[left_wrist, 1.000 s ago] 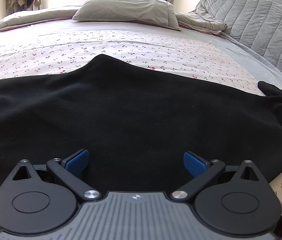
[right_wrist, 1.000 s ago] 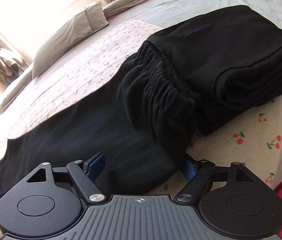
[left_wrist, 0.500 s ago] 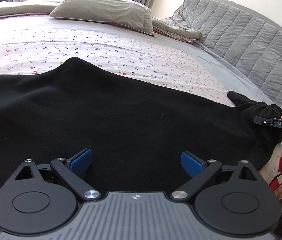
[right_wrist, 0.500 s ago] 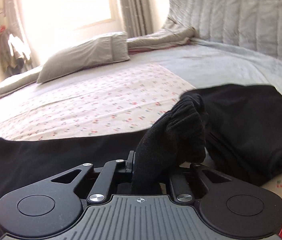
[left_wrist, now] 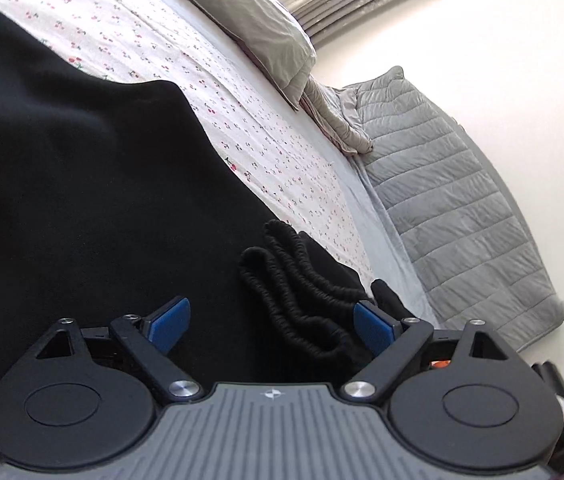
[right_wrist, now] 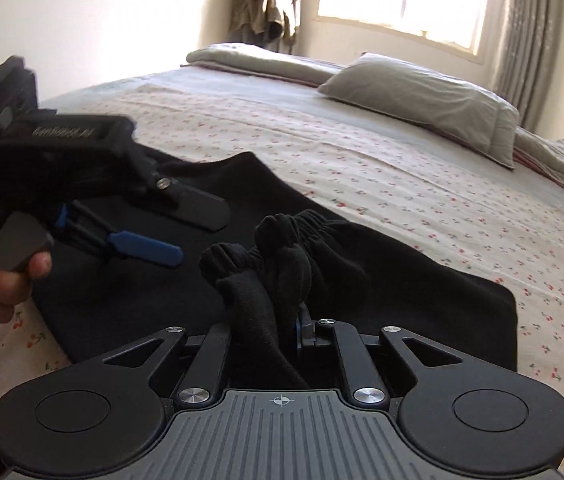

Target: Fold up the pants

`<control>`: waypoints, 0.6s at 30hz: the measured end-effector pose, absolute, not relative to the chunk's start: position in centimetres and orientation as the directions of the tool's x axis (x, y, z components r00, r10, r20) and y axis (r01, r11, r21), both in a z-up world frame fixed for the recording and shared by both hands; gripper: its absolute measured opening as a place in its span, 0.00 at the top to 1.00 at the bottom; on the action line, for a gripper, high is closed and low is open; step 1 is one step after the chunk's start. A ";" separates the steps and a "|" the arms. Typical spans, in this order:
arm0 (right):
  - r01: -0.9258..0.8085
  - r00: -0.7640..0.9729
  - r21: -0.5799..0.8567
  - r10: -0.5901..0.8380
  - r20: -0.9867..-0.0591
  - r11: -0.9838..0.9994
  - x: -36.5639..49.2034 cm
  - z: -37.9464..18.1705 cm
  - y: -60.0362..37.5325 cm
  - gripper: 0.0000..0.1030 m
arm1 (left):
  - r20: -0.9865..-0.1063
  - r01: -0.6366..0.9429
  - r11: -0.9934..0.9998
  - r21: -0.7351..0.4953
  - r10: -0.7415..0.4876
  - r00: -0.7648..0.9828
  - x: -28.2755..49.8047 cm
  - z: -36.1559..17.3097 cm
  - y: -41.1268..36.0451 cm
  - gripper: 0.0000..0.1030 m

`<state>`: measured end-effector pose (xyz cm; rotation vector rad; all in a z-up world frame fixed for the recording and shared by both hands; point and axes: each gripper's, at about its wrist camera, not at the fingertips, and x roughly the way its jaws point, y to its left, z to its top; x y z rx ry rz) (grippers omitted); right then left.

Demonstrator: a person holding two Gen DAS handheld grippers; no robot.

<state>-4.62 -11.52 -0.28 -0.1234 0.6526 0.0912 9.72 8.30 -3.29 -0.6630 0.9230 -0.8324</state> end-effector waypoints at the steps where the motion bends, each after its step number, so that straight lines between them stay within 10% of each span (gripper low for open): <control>1: -0.144 0.787 -0.099 0.053 -0.614 0.985 -4.5 -0.5 -10.7 0.87 | -0.406 0.316 0.512 -0.799 -0.846 0.345 9.9 -3.3 8.3 0.12; 6: -0.257 0.760 -0.108 0.132 -0.636 0.960 -4.7 -0.7 -8.3 0.74 | -0.399 0.337 0.501 -0.798 -0.856 0.329 9.9 -3.0 7.9 0.13; 11: -0.430 0.709 -0.045 0.306 -0.635 0.902 -7.3 -0.1 -7.5 0.35 | -0.398 0.338 0.494 -0.801 -0.861 0.316 10.5 -3.1 7.5 0.17; 18: -0.408 0.721 0.031 0.343 -0.602 0.912 -8.6 1.3 -9.9 0.36 | -0.469 0.331 0.555 -0.763 -0.828 0.307 10.7 -3.0 7.1 0.28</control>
